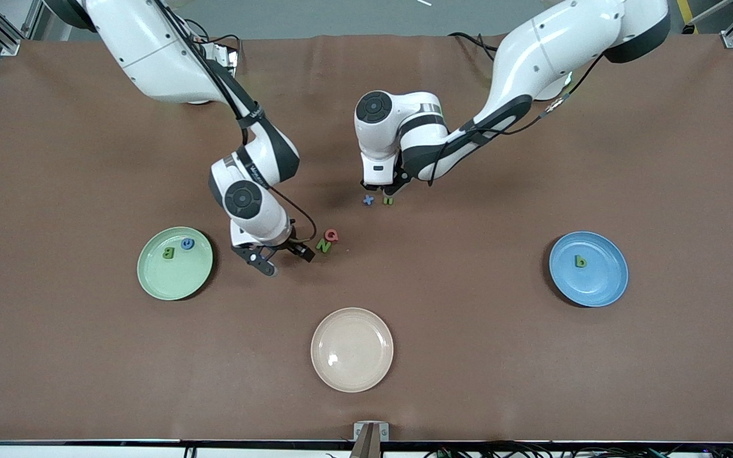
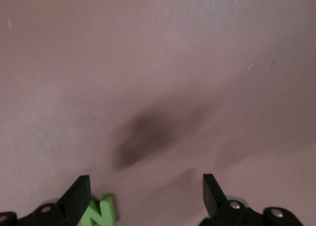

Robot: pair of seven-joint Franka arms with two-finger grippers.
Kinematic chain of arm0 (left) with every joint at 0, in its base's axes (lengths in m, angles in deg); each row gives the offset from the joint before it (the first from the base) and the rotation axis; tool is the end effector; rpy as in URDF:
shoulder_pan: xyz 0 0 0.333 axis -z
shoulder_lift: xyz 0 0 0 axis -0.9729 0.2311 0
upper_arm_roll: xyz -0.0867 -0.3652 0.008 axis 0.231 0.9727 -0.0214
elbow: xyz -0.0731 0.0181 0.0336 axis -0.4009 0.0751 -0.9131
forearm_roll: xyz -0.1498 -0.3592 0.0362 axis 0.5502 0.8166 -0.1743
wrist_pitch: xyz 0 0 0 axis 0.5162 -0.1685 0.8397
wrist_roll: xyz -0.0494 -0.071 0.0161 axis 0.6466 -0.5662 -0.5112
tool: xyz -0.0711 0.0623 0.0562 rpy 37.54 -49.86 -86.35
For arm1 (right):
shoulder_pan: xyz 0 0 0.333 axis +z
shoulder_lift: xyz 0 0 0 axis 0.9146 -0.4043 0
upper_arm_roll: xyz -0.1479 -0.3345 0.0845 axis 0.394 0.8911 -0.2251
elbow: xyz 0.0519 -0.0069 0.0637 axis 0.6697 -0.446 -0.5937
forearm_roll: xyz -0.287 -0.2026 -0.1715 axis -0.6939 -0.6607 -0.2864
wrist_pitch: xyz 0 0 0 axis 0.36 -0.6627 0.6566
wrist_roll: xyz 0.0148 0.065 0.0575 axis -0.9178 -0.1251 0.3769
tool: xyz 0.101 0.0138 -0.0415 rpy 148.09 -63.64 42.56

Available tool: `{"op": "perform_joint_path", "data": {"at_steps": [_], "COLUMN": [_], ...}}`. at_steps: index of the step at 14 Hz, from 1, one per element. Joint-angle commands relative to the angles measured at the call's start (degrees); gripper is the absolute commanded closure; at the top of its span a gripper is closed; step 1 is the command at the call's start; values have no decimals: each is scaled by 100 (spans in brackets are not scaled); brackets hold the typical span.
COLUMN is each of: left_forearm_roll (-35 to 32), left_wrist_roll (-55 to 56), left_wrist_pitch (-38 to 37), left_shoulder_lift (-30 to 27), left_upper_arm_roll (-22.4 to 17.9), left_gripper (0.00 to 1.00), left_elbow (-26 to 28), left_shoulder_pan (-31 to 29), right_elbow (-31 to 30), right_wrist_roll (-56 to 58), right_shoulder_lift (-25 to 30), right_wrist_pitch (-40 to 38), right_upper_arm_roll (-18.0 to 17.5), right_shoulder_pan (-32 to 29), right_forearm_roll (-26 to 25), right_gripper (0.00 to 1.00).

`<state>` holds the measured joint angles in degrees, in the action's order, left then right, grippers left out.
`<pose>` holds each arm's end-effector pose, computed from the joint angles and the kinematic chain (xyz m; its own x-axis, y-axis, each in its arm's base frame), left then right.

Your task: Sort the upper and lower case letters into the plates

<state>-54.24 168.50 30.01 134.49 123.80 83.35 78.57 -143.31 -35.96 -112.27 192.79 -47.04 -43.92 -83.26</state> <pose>0.4248 -0.4922 0.2817 0.7823 0.6228 0.0127 0.6214 -0.7787 -0.0870 0.5785 0.3447 0.2374 0.8167 -0.5723 -0.0739 -0.5751 -0.8178 -0.0223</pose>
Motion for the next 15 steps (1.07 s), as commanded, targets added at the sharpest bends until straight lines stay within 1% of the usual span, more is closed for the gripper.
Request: {"op": "perform_joint_path", "data": {"at_steps": [1,2,3,4,6,7,9,11,13,15], "left_forearm_roll": [89,89,89,89,80,80,71,-43,-201,-351], "left_wrist_roll": [-1187,-1827,-2712,-3461,-4972,-5781,-6726,-7245,-7458,-7826], "left_wrist_pitch": [-919,-1445,-1973,-2230,-2461,-2461,-2470,-2400,-2286,-1919], "left_shoulder_lift": [-177,-177,-168,-168,-142,-159,-168,-150,-124,-115], "left_upper_arm_roll": [1102,1524,1981,2299,2923,3083,3251,3365,3365,3374], "left_gripper": [100,100,100,100,99,99,99,99,98,98], "left_elbow": [86,121,148,165,340,472,692,1060,1333,1641], "left_shoulder_pan": [-1243,-1727,-2227,-2694,-3739,-4162,-4839,-5411,-5825,-6317], "right_elbow": [250,277,312,330,330,330,338,330,365,417], "right_wrist_roll": [-265,-265,-265,-265,-265,-265,-274,-283,-432,-537], "right_shoulder_lift": [-172,-190,-208,-242,-287,-304,-348,-401,-462,-489], "right_wrist_pitch": [-5,4,39,109,249,259,268,364,382,373], "right_upper_arm_roll": [89,123,141,150,150,150,150,150,194,317], "right_shoulder_pan": [317,413,466,519,528,528,555,555,651,809], "right_forearm_roll": [-93,-119,-163,-233,-444,-514,-559,-559,-559,-568], "right_gripper": [0,0,0,0,0,2,5,8,9,11]}}
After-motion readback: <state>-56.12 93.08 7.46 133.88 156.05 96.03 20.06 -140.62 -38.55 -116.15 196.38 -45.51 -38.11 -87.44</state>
